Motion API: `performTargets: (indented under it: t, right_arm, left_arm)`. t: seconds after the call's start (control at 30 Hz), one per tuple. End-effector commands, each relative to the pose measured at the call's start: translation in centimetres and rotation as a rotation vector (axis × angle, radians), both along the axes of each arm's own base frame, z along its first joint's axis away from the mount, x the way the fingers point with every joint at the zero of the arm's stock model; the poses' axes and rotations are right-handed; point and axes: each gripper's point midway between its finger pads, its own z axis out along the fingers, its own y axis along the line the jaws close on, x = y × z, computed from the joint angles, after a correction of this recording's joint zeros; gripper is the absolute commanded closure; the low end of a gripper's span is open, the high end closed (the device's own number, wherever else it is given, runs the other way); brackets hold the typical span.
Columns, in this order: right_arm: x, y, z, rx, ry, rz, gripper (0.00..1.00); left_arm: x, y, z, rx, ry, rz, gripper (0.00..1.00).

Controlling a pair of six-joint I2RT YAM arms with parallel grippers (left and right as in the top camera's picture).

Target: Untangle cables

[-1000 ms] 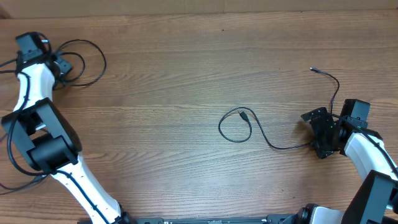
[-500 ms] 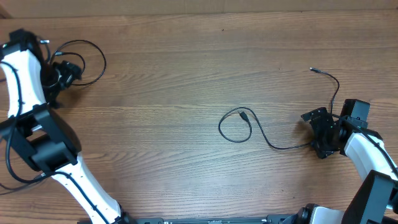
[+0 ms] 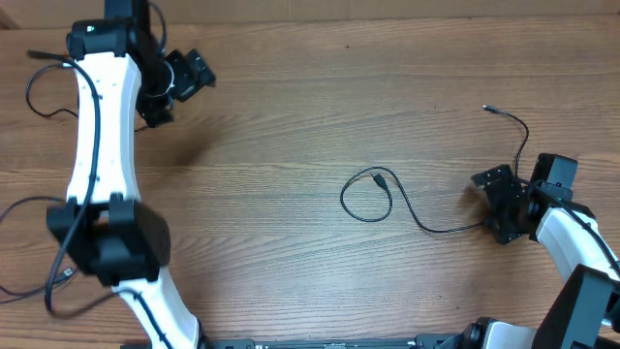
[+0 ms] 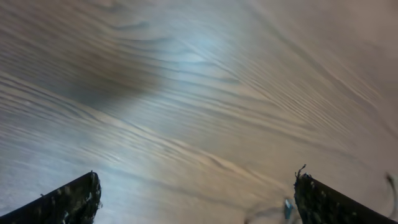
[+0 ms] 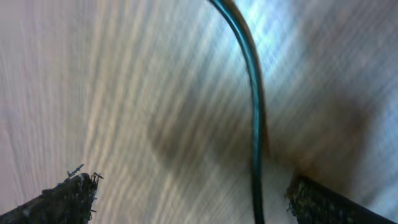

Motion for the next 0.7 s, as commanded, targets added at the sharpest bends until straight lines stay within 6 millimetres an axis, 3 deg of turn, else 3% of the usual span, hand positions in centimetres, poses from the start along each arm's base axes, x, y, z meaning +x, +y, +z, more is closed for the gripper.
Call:
performTargets:
  t: [0.0,0.1,0.27,0.4,0.47,0.53,0.67]
  right_arm:
    - [-1.6,0.3,-2.4,0.017,0.068,-0.018,0.0]
    - [-1.2,4.5,-1.1,0.25,0.009,0.067,0.0]
    - [-1.4,7.0,0.1,0.349,-0.051,0.221,0.0]
    - [-0.8,9.6,2.4,0.509,-0.151,0.306,0.0]
    - [-0.7,10.2,3.2,0.555,-0.173,0.322,0.06]
    - [-0.6,10.5,3.7,0.582,-0.182,0.329,0.23]
    - [-0.3,10.6,3.9,0.549,-0.177,0.343,0.25]
  left_arm:
    - [-1.9,-0.9,6.7,0.033,-0.165,-0.077,0.0]
    - [-4.1,-1.3,8.8,0.032,-0.187,-0.1,0.0]
    - [-7.5,-1.5,11.8,0.066,-0.241,-0.167,0.01]
    - [-10.1,-1.6,14.6,0.084,-0.314,-0.178,0.0]
    - [-11.0,-1.6,15.9,0.097,-0.355,-0.189,0.0]
    - [-11.7,-1.7,16.5,0.102,-0.376,-0.195,0.0]
    - [-12.0,-1.6,16.8,0.115,-0.385,-0.21,0.01]
